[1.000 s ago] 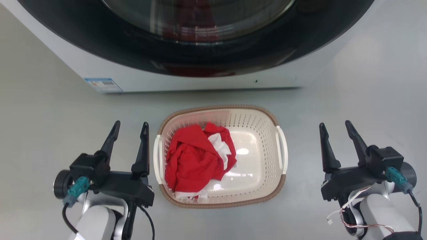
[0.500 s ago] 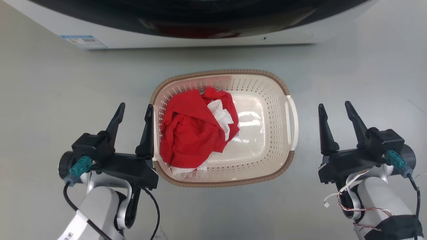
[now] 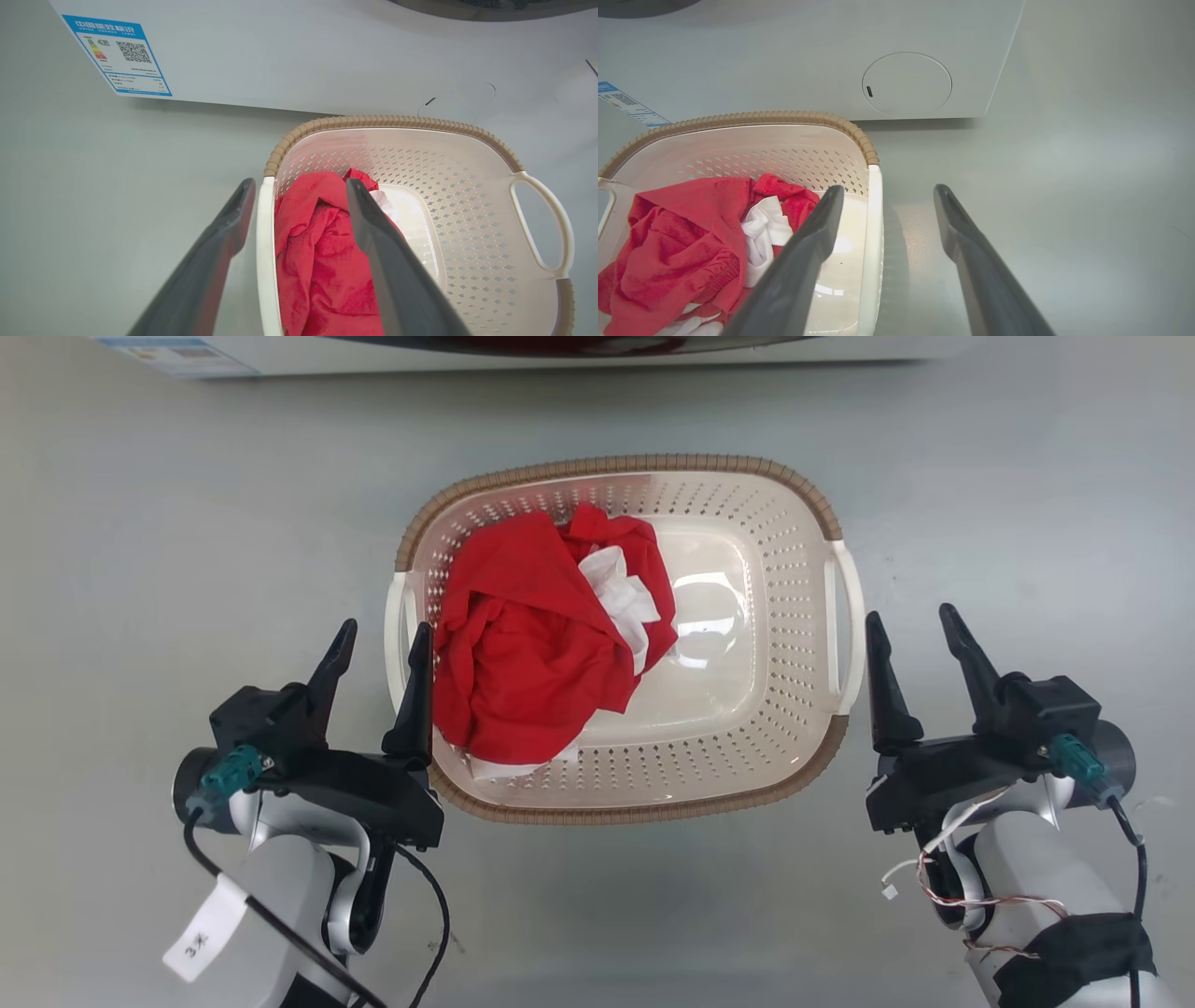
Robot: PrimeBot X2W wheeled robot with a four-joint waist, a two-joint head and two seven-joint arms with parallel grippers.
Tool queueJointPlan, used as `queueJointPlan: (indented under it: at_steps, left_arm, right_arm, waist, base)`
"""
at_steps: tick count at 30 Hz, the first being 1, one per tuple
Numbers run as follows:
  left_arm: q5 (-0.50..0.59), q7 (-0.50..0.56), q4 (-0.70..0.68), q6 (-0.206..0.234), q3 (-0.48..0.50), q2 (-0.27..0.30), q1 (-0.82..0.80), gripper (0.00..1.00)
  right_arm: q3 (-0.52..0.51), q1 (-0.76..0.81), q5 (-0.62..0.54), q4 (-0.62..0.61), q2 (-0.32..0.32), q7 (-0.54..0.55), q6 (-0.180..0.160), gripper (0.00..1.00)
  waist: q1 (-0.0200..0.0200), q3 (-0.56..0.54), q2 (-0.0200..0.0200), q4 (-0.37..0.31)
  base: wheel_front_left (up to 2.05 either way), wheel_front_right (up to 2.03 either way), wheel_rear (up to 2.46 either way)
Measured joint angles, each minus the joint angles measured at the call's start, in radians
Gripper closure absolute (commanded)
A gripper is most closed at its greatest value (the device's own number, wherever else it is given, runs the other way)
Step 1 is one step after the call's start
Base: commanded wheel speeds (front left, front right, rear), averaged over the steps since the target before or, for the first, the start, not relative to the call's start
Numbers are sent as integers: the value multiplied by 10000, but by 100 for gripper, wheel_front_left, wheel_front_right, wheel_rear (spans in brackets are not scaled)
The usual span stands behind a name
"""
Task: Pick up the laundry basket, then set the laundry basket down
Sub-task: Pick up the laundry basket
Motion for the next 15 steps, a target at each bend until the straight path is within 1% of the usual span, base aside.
queueJointPlan:
  at_steps: [8, 15]
  left_arm:
    - [-82, 33, 993, -192, -27, -82, -474, 0]
    - [-163, 230, 1779, -378, 65, -58, -1382, 0]
  right_arm:
    - [54, -404, 2, 591, 201, -2, 58, 0]
    - [161, -981, 4, 1104, 370, -2, 196, 0]
  waist:
    - [0, 390, 0, -34]
    - [0, 517, 0, -39]
  base:
    - [0, 0, 0]
    - [0, 0, 0]
